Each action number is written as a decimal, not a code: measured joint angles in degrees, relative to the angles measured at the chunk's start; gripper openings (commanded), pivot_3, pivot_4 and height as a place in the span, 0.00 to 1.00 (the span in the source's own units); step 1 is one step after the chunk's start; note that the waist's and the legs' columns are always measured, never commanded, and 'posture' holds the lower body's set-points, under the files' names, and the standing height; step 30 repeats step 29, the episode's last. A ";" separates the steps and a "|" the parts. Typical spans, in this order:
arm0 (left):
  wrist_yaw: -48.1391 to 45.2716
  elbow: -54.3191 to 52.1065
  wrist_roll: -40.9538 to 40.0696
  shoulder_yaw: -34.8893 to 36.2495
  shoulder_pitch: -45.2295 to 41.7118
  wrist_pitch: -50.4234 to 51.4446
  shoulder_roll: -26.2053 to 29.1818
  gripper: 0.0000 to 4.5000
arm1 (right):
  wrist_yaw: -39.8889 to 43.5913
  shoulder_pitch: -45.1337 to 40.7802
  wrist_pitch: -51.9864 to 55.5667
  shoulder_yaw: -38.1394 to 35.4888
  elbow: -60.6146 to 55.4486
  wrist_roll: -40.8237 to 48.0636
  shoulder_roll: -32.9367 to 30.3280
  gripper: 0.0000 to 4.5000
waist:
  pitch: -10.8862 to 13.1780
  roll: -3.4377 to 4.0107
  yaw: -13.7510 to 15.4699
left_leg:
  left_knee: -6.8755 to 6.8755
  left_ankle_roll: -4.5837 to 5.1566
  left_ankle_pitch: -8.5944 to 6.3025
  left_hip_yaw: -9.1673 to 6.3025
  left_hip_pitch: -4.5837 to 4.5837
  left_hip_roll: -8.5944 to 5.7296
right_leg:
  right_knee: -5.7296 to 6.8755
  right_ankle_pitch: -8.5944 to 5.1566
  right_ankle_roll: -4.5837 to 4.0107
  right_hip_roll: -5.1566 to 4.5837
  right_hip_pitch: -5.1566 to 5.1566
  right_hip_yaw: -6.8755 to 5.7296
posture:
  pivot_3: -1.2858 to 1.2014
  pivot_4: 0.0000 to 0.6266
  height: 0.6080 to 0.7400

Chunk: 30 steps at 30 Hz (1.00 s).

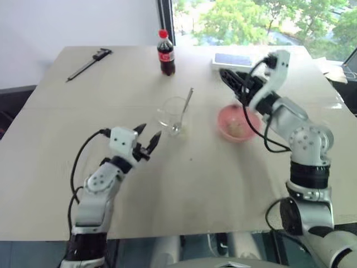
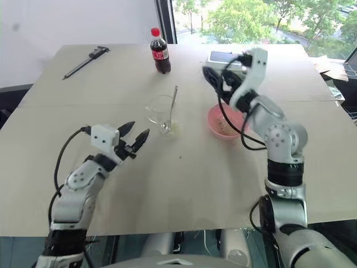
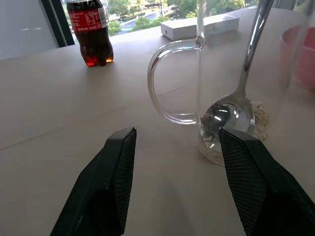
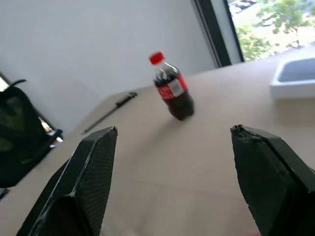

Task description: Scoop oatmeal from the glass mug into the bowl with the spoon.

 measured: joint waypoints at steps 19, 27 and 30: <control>-1.98 -7.83 -1.85 0.38 18.59 3.38 -0.15 1.00 | 31.50 45.86 -25.46 2.94 -7.73 -15.34 -14.06 1.00 | -0.02 -0.01 -0.08 | -0.03 0.01 -0.02 0.08 0.88 0.04 | -0.05 -0.34 0.00 0.11 0.67 0.19 | 0.52 0.24 1.00; -3.17 -5.89 -0.11 -1.64 17.01 1.64 0.06 1.00 | 34.77 48.10 -30.39 -0.55 -2.34 -15.78 -13.89 1.00 | -0.02 -0.02 -0.02 | -0.03 0.01 -0.02 0.06 0.95 0.04 | -0.06 -0.34 0.00 0.10 0.70 0.27 | 0.52 0.24 1.00; -3.54 -5.79 -0.16 -1.63 16.33 1.63 0.27 1.00 | 34.91 48.38 -30.50 -0.92 -1.84 -15.66 -13.84 1.00 | -0.02 -0.02 0.06 | -0.03 0.01 -0.02 0.06 0.95 0.04 | -0.06 -0.34 0.00 0.10 0.70 0.27 | 0.52 0.24 1.00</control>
